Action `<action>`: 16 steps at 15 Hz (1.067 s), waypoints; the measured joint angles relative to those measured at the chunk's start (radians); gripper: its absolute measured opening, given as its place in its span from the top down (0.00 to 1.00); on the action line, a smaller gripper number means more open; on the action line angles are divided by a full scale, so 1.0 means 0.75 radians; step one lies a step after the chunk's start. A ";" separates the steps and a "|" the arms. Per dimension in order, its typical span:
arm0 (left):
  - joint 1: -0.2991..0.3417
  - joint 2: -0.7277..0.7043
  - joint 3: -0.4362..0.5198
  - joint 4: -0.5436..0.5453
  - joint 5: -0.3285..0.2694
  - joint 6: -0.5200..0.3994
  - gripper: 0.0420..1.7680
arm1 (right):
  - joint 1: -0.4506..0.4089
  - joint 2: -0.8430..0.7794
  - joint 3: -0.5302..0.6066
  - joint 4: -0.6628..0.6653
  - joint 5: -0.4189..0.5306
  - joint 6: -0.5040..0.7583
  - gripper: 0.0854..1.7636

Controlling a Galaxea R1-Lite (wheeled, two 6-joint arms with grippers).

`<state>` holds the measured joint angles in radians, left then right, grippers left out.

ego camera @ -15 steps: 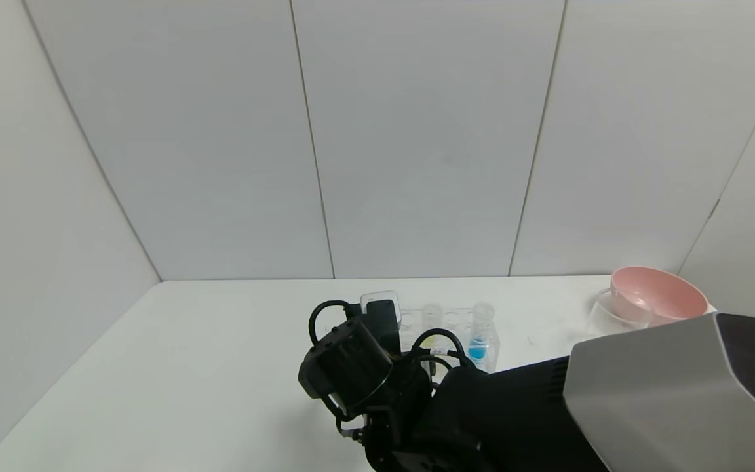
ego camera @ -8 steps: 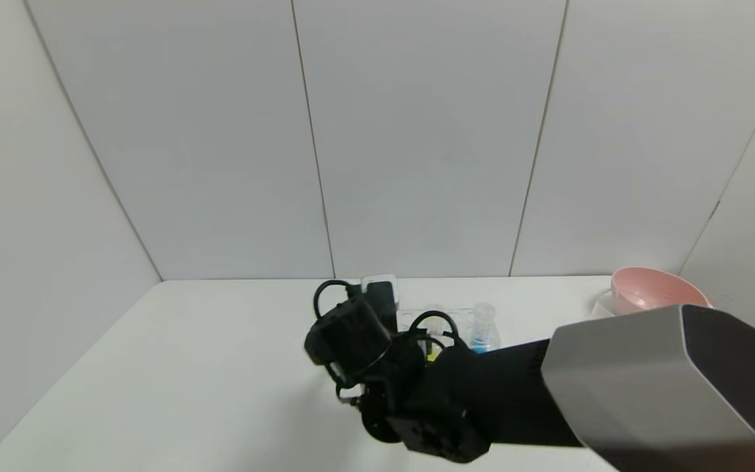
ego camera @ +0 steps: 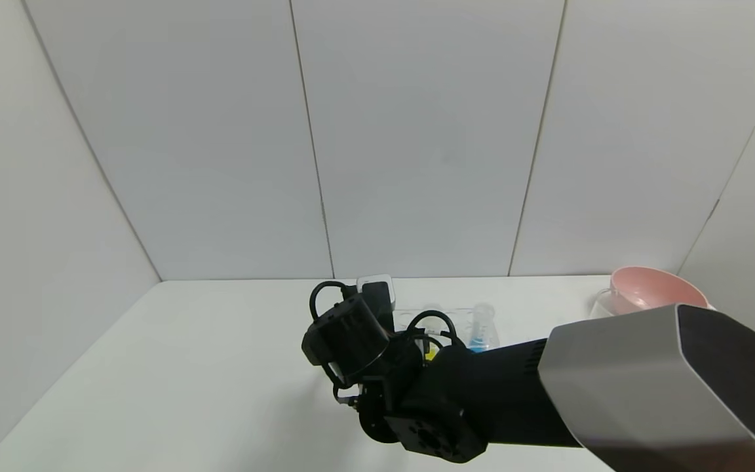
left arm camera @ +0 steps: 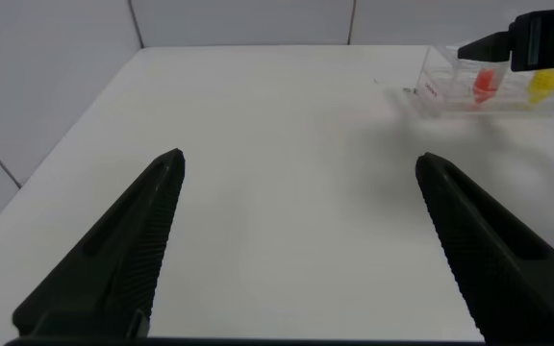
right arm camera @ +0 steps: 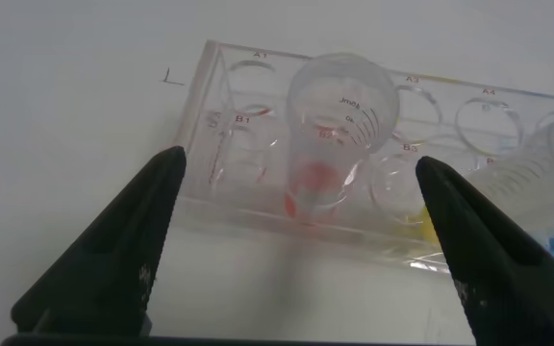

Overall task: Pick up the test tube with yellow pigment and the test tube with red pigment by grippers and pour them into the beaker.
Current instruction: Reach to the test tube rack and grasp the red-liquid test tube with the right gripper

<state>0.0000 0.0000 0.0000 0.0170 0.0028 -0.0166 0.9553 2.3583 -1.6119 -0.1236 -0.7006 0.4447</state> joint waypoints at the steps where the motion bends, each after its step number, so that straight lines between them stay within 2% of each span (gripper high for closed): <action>1: 0.000 0.000 0.000 0.000 -0.001 0.000 0.03 | -0.006 0.003 -0.005 -0.001 0.000 0.000 0.03; 10: 0.000 0.000 0.000 0.000 0.000 0.000 0.03 | -0.025 0.021 -0.030 -0.148 -0.003 -0.103 0.03; 11: 0.000 0.000 0.000 0.000 0.000 0.000 0.03 | -0.023 0.020 -0.026 -0.148 -0.003 -0.106 0.06; 14: 0.000 0.000 0.000 0.000 -0.001 0.000 0.03 | -0.022 0.022 -0.011 -0.140 -0.004 -0.106 0.36; 16: 0.000 0.000 0.000 0.000 0.000 0.000 0.03 | -0.022 0.022 -0.003 -0.138 -0.004 -0.105 0.50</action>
<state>0.0000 0.0000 0.0000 0.0170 0.0028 -0.0166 0.9385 2.3745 -1.6138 -0.2272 -0.7036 0.3657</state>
